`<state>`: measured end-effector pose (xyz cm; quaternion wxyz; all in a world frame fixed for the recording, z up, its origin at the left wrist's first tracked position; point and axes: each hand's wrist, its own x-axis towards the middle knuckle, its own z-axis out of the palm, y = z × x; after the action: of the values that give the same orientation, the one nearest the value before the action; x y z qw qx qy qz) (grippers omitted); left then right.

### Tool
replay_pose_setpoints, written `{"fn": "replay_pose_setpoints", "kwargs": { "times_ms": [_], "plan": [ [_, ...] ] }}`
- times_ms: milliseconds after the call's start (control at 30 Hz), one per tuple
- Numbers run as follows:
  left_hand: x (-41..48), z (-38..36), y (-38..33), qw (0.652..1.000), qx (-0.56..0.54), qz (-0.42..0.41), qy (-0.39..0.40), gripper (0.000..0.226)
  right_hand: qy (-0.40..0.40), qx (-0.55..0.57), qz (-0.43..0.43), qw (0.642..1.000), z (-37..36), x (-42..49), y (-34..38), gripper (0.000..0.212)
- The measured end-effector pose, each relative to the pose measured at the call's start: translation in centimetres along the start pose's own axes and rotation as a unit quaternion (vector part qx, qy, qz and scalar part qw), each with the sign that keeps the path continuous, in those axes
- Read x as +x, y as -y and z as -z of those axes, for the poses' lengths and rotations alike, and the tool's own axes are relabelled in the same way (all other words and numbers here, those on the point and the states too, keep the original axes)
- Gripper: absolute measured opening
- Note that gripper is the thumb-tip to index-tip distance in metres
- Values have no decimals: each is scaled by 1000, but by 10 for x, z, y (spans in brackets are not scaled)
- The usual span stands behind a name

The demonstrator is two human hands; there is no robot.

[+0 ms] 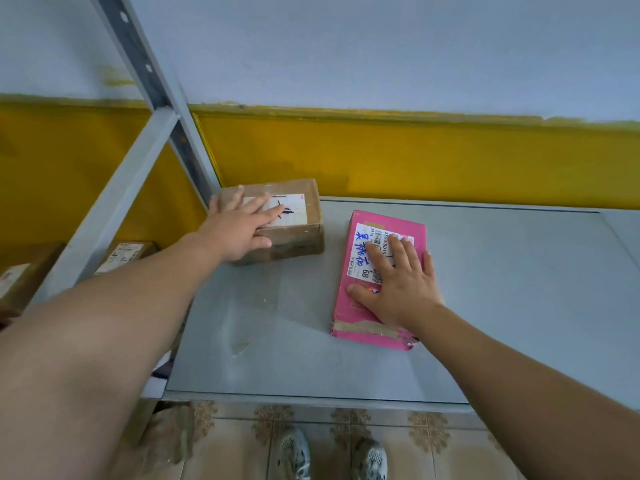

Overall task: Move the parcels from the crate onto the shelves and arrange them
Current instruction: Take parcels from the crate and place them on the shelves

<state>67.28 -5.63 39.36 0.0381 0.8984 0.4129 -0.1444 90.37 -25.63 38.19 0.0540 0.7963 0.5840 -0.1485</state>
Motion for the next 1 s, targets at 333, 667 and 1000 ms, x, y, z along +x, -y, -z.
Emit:
{"fn": "replay_pose_setpoints", "kwargs": {
  "times_ms": [333, 667, 1000],
  "plan": [
    [43, 6, -7, 998, -43, 38, -8, 65, 12, 15, -12, 1000, 2, 1, 0, 88],
    [61, 17, -1, 997, -51, 49, 0, 72, 12, 22, -16, 1000, 0, -1, 0, 87],
    [0, -15, -47, 990, -98, 4, -97, 73, 15, 23, -23, 999, 4, -3, 3, 86]
  ]
}}
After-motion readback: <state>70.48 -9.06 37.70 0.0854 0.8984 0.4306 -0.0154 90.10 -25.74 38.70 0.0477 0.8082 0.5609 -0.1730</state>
